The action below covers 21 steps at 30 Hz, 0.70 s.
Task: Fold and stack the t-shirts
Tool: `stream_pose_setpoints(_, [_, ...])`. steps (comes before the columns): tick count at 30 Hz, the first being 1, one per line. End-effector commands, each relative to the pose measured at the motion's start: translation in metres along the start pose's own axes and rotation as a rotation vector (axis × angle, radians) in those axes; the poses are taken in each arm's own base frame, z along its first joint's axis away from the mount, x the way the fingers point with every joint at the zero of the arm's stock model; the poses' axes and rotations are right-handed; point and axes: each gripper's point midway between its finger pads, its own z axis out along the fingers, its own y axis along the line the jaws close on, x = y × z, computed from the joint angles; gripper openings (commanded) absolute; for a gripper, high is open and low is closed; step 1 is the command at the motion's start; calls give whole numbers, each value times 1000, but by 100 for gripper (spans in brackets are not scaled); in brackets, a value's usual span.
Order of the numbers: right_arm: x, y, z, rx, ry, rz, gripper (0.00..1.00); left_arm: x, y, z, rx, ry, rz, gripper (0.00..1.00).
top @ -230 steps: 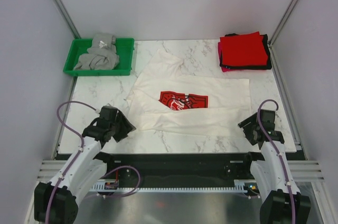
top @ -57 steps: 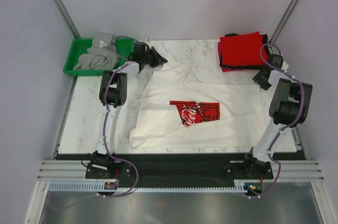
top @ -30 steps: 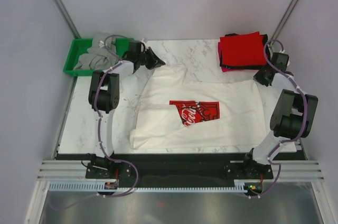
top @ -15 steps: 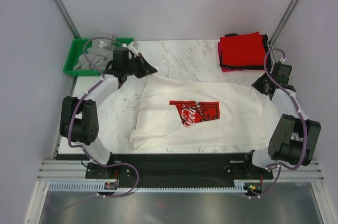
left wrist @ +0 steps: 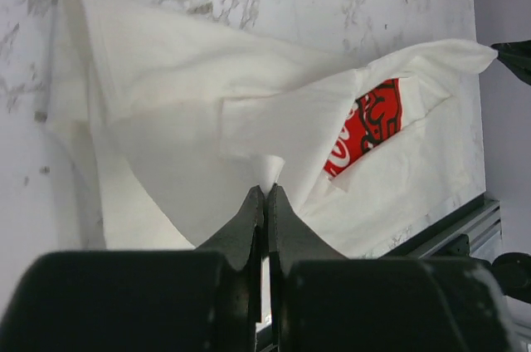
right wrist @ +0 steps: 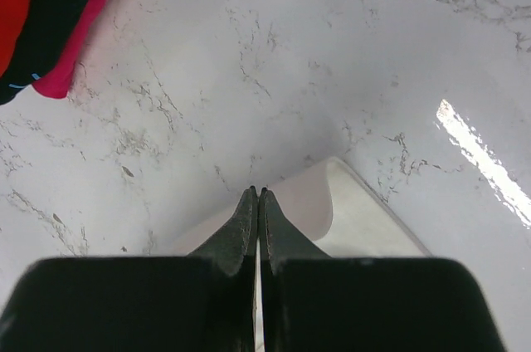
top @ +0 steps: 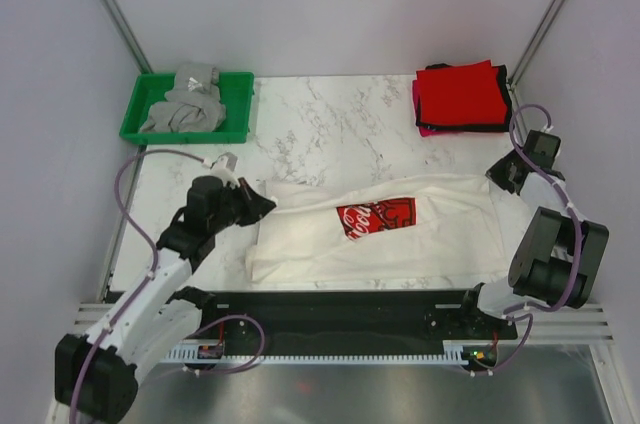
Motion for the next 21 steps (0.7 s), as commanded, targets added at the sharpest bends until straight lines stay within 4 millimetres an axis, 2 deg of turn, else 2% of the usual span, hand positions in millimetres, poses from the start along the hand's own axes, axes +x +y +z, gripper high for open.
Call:
stream_pose_setpoints(1, [-3, -3, 7, 15, -20, 12, 0, 38, 36, -14, -107, 9, -109, 4])
stream_pose_setpoints(2, [-3, -4, 8, 22, -17, 14, 0, 45, 29, -22, -58, 15, -118, 9])
stream_pose_setpoints(3, [-1, -5, 10, 28, -9, 21, 0, 59, 36, -23, -67, 39, -153, 23])
stream_pose_setpoints(6, [4, -11, 14, 56, 19, 29, 0, 73, 35, -30, -52, 49, -169, 25])
stream_pose_setpoints(9, [3, -21, 13, 96, 2, 57, 0, 75, 35, -32, -64, 53, -176, 33])
stream_pose_setpoints(11, [5, -27, 11, 94, 6, 80, 3, 74, 39, -32, -85, 44, -175, 34])
stream_pose_setpoints(13, [1, -28, 6, 77, -8, 102, 0, 74, 43, -31, -101, 34, -176, 32])
stream_pose_setpoints(15, [2, -37, 1, 79, -23, 122, 1, 72, 46, -31, -120, 20, -184, 30])
stream_pose_setpoints(16, [-1, -35, -4, 66, -41, 126, 4, 70, 48, -30, -129, 5, -187, 29])
stream_pose_setpoints(17, [2, -38, -5, 70, -37, 129, 12, 67, 47, -30, -130, -4, -188, 27])
stream_pose_setpoints(19, [10, -43, -9, 77, -26, 140, 6, 65, 51, -27, -155, -16, -185, 24])
stream_pose_setpoints(21, [13, -50, -13, 91, -36, 160, 9, 63, 53, -25, -171, -20, -185, 24])
